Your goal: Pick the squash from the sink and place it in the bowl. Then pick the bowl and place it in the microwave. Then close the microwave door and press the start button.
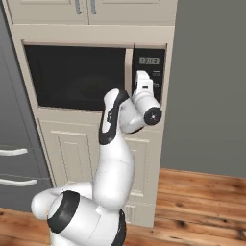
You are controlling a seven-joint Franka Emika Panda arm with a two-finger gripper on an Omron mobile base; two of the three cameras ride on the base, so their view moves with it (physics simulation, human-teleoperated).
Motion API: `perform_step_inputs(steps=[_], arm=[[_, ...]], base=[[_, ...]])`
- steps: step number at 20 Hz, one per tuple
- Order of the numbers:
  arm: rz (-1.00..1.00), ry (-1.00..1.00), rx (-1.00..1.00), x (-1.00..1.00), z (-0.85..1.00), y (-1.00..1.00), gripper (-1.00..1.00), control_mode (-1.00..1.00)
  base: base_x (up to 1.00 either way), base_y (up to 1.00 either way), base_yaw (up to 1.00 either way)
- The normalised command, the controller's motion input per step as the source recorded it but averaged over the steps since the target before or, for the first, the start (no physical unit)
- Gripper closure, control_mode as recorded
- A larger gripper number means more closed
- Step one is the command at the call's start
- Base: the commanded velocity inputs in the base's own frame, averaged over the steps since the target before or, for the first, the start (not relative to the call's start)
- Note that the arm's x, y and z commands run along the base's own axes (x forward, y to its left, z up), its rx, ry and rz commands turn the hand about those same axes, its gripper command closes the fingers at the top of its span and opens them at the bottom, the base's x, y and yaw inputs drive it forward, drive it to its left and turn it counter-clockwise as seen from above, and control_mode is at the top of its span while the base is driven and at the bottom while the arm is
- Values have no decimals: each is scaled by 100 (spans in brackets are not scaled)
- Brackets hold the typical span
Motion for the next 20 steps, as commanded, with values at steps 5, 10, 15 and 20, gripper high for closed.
perform_step_inputs(steps=[5, 10, 15, 20], arm=[[-8, 0, 0, 46, -7, -1, 100, -100], [-6, 0, 0, 45, -9, -5, 100, -100], [-1, 0, 0, 37, -13, -16, 100, -100], [0, 0, 0, 46, -10, -11, 100, -100]], base=[[0, 0, 0], [0, 0, 0], [0, 0, 0], [0, 0, 0]])
